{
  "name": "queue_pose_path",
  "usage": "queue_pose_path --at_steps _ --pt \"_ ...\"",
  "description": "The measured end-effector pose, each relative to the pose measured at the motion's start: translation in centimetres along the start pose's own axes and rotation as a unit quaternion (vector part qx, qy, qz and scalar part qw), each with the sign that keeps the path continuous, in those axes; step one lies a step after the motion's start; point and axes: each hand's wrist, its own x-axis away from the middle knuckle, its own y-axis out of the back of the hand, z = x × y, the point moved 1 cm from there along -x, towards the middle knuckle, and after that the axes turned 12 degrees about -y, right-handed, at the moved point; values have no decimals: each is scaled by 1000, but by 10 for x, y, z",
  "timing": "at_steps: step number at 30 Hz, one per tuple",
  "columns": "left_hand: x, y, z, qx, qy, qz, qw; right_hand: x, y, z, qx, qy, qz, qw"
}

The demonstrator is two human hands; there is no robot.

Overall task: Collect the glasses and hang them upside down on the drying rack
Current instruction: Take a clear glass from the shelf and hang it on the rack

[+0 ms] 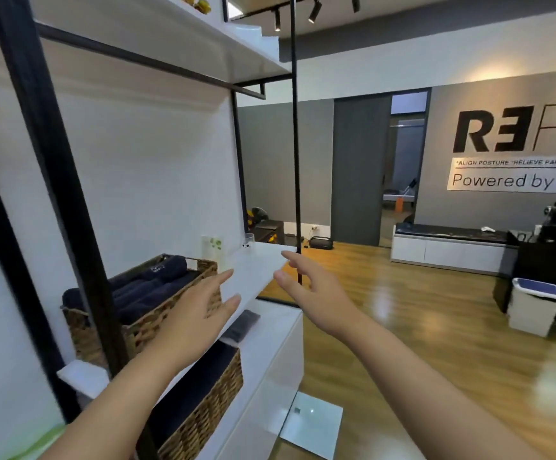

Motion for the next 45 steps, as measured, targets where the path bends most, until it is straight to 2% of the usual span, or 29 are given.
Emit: queue_pose_path --at_steps 7,13,20,28,32,39,45 --pt "-108 -66 30 25 46 -32 998 -96 60 -55 20 -17 -13 1000" --pt "-198 -124 75 28 61 -27 997 -178 65 -99 19 -34 -25 999" --pt "-316 -181 173 31 73 -19 997 -305 50 -144 38 -52 -22 998" --pt "-422 -240 280 14 131 -19 991 -438 44 -198 45 -71 -4 996" --pt "-460 -264 325 -1 170 -28 985 -503 37 -229 59 -69 20 996" --pt "-527 -295 395 -40 255 -50 965 -622 23 -285 21 -52 93 994" --pt "-582 -321 475 -141 290 -28 946 -699 13 -321 37 -57 155 986"
